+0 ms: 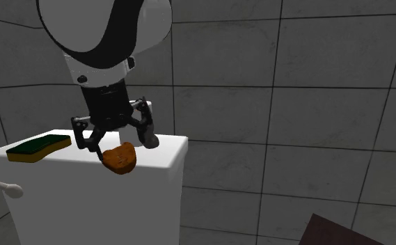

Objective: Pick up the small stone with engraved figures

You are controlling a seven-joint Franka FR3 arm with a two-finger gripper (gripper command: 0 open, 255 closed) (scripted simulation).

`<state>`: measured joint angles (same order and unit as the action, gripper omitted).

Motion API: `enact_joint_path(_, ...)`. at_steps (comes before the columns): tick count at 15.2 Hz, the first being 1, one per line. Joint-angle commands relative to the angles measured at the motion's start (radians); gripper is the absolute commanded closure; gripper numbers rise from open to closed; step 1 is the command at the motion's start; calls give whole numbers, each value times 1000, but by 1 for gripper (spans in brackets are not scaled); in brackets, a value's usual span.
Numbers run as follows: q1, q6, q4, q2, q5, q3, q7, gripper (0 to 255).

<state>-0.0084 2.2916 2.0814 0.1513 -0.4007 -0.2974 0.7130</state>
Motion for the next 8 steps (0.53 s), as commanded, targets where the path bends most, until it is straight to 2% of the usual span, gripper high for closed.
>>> enact_joint_path(1,4,26,10,20,-19,2,21,0)
enact_joint_path(6,7,63,23,49,-45,9,47,0)
enact_joint_path(7,7,64,24,50,-45,9,47,255)
enact_joint_path(8,6,65,25,50,-46,9,47,255)
